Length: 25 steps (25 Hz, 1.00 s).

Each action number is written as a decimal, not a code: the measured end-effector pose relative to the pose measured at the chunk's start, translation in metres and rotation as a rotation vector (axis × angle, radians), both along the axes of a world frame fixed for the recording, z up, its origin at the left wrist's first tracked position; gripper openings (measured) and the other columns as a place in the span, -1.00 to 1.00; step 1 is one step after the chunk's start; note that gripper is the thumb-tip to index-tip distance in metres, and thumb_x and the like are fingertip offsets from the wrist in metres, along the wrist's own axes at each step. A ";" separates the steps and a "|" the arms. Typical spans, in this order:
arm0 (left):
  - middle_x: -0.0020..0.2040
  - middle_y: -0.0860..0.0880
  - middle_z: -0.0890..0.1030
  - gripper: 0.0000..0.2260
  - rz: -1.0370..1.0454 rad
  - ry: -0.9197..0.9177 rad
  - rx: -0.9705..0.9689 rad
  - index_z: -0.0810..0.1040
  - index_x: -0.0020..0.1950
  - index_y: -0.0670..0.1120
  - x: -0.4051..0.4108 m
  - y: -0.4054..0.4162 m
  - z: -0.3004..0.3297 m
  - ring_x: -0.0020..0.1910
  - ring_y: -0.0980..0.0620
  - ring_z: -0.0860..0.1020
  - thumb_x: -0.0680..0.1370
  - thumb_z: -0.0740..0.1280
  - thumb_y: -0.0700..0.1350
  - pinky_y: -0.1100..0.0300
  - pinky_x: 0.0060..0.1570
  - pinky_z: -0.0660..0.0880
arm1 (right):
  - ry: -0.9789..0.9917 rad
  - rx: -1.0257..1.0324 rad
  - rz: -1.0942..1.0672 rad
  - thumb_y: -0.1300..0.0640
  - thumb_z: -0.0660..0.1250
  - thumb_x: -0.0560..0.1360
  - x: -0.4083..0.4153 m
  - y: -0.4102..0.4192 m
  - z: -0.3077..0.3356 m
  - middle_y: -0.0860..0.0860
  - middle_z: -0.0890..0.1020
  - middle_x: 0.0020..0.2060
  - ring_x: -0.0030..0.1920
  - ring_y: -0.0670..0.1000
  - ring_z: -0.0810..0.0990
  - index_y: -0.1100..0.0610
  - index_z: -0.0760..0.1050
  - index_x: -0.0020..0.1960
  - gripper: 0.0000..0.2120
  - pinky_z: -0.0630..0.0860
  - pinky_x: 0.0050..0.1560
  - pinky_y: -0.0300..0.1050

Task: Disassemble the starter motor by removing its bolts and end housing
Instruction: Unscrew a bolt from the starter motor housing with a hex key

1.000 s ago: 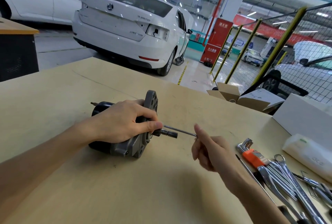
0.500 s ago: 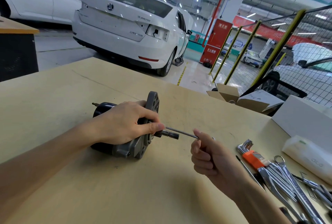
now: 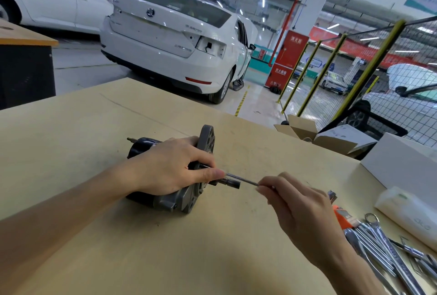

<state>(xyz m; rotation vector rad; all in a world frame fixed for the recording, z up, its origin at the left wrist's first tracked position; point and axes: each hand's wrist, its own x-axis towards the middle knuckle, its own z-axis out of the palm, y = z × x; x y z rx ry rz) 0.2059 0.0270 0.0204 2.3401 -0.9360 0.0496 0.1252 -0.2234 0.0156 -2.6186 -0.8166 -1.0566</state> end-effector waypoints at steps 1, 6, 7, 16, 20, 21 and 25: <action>-0.09 0.21 0.44 -0.70 -0.001 -0.002 0.006 0.55 -0.18 0.36 0.000 0.000 0.000 -0.07 0.22 0.46 0.44 0.11 0.45 0.14 0.04 0.44 | -0.041 -0.034 0.015 0.08 0.25 0.59 0.001 -0.002 0.000 -0.03 0.53 -0.36 -0.44 0.02 0.46 0.20 0.61 -0.10 -0.75 0.44 -0.44 -0.09; -0.08 0.23 0.42 -0.57 0.001 -0.026 0.009 0.61 -0.07 0.24 0.003 0.001 -0.001 -0.06 0.22 0.46 0.42 0.09 0.46 0.13 0.02 0.46 | 0.517 0.498 0.101 -0.19 0.12 0.59 -0.004 0.004 -0.004 0.02 0.56 -0.42 -0.44 -0.06 0.52 0.01 0.64 -0.08 -0.60 0.46 -0.42 -0.09; -0.09 0.22 0.43 -0.56 0.003 -0.028 0.010 0.61 -0.07 0.24 0.003 0.001 -0.001 -0.07 0.21 0.46 0.41 0.10 0.46 0.13 0.01 0.46 | 0.672 0.620 0.118 -0.22 0.12 0.57 -0.003 0.007 -0.005 0.06 0.57 -0.43 -0.44 -0.04 0.52 -0.01 0.64 -0.06 -0.60 0.44 -0.42 -0.09; -0.07 0.20 0.45 -0.62 -0.006 -0.045 -0.048 0.64 -0.07 0.27 0.003 0.002 -0.003 -0.05 0.20 0.48 0.44 0.15 0.43 0.28 -0.12 0.38 | 1.245 0.901 0.278 -0.17 0.19 0.51 0.002 0.001 0.006 0.10 0.36 -0.54 -0.52 0.06 0.40 0.19 0.49 -0.35 -0.53 0.30 -0.48 -0.15; -0.06 0.22 0.45 -0.61 -0.005 -0.054 -0.046 0.65 -0.06 0.26 0.002 0.003 -0.003 -0.04 0.19 0.48 0.45 0.15 0.43 0.25 -0.07 0.42 | 1.245 0.959 0.313 -0.11 0.24 0.51 -0.001 0.004 0.006 0.09 0.31 -0.52 -0.51 0.04 0.37 0.18 0.49 -0.34 -0.59 0.25 -0.47 -0.13; -0.07 0.22 0.45 -0.61 -0.005 -0.054 -0.043 0.65 -0.06 0.25 0.002 0.003 -0.003 -0.04 0.19 0.49 0.45 0.15 0.43 0.22 -0.04 0.44 | 1.241 0.970 0.315 -0.10 0.25 0.51 -0.001 0.004 0.006 0.08 0.30 -0.52 -0.51 0.03 0.36 0.18 0.49 -0.33 -0.61 0.23 -0.47 -0.14; -0.05 0.24 0.45 -0.58 0.000 -0.065 -0.034 0.65 -0.06 0.24 0.001 0.003 -0.003 -0.05 0.18 0.49 0.44 0.14 0.45 0.18 -0.02 0.46 | 1.194 0.940 0.301 -0.11 0.32 0.48 -0.003 0.003 0.006 0.03 0.28 -0.51 -0.51 -0.02 0.33 0.13 0.52 -0.34 -0.64 0.25 -0.48 -0.23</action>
